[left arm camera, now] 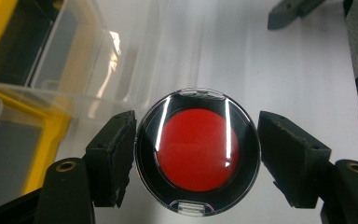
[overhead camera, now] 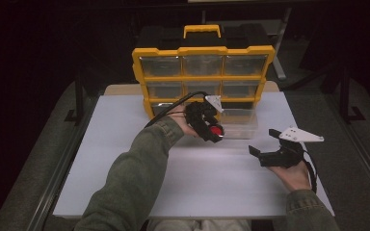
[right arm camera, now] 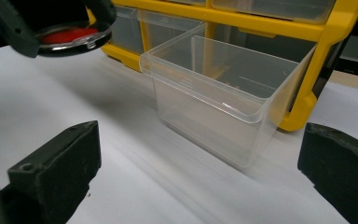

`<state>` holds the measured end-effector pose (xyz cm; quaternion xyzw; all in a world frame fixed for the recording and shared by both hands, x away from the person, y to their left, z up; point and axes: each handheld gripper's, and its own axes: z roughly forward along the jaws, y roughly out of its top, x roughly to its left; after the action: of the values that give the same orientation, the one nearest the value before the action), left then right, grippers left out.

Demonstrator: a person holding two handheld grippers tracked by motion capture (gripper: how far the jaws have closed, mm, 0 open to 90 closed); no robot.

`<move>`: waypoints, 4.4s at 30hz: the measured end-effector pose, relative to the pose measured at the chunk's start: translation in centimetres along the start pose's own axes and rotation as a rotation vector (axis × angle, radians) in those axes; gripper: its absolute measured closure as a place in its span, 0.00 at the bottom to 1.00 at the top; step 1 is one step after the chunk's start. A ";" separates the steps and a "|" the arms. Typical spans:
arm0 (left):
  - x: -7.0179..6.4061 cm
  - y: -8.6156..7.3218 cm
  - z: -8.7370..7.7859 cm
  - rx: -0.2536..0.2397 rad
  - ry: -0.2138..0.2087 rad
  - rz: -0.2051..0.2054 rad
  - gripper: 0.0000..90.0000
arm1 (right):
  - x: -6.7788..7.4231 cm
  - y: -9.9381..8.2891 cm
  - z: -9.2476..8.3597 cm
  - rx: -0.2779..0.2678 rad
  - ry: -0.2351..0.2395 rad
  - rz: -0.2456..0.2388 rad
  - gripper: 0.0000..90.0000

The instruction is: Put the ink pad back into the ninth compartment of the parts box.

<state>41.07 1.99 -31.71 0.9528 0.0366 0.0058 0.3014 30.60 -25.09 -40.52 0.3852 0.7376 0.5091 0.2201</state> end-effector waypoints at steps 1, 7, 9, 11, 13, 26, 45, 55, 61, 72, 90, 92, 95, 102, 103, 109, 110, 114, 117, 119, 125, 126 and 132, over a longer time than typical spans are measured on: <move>0.1 0.2 0.0 -0.001 0.000 0.000 0.33 | 0.0 0.0 0.0 0.000 0.000 0.000 0.00; 0.5 1.5 -0.2 -0.020 0.004 0.004 0.33 | -0.1 0.0 0.0 -0.001 -0.001 0.005 0.00; 0.8 1.8 -0.1 -0.021 0.005 0.002 0.33 | -0.1 0.0 0.0 0.000 0.000 0.004 0.00; 1.0 2.0 0.0 -0.029 0.006 -0.005 0.33 | 0.0 0.0 -0.1 -0.001 0.000 0.004 0.00; 1.3 2.3 0.2 -0.051 0.008 -0.010 0.33 | 0.0 0.0 -0.1 -0.001 0.002 0.005 0.00; 3.1 3.4 1.2 -0.096 0.022 -0.042 0.33 | -0.1 -0.1 -0.1 0.001 0.005 0.005 0.00; 5.1 3.7 4.0 -0.110 0.037 -0.103 0.33 | 0.1 -0.3 0.2 0.019 0.016 -0.003 0.00; 5.0 5.0 5.4 -0.095 0.058 -0.069 0.33 | 0.2 -0.3 0.2 0.019 0.016 -0.006 0.00; 5.2 5.4 5.8 -0.086 0.080 -0.070 0.33 | 0.1 -0.3 0.1 0.018 0.013 -0.001 0.00; 5.2 5.0 4.8 -0.066 0.072 -0.077 0.29 | -0.1 -0.4 0.3 0.026 0.010 -0.001 0.00; 2.0 4.2 0.6 -0.141 0.115 -0.023 0.00 | -0.1 -0.5 0.3 0.030 0.006 0.003 0.00; 1.7 3.7 0.0 -0.156 0.120 -0.026 0.00 | -0.1 -0.5 0.3 0.032 0.005 0.004 0.00; 1.5 2.8 -0.6 -0.174 0.126 -0.029 0.00 | -0.1 -0.5 0.3 0.032 0.003 0.004 0.00; 1.5 0.5 -1.6 -0.208 0.146 -0.064 0.00 | -0.1 -0.5 0.3 0.038 0.002 0.004 0.00; 1.5 0.3 -1.7 -0.210 0.147 -0.069 0.00 | -0.1 -0.5 0.3 0.038 0.002 0.004 0.00; 1.4 -0.8 -2.2 -0.231 0.161 -0.087 0.00 | 0.0 -0.5 0.4 0.041 0.000 0.002 0.00; 1.4 -0.9 -2.3 -0.237 0.163 -0.087 0.00 | 0.0 -0.5 0.4 0.042 0.001 0.003 0.00; 1.1 -1.3 -2.8 -0.255 0.173 -0.090 0.00 | 0.0 -0.5 0.4 0.042 0.001 0.002 0.00; 0.9 -1.7 -3.2 -0.268 0.183 -0.091 0.00 | 0.0 -0.5 0.4 0.042 0.001 0.002 0.00; 0.8 -1.9 -3.5 -0.278 0.192 -0.098 0.00 | 0.0 -0.5 0.4 0.042 0.001 0.002 0.00; 0.5 -3.0 -4.1 -0.292 0.205 -0.116 0.00 | 0.0 -0.5 0.4 0.045 0.000 0.002 0.00; 0.4 -3.2 -4.2 -0.292 0.207 -0.118 0.00 | 0.0 -0.5 0.4 0.045 0.000 0.002 0.00; 0.1 -4.5 -4.7 -0.307 0.220 -0.141 0.00 | 0.0 -0.5 0.4 0.047 0.000 0.004 0.00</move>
<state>40.71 8.38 -30.49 0.8843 0.1349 0.0943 0.4370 30.72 -24.94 -41.18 0.3917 0.7485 0.4922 0.2100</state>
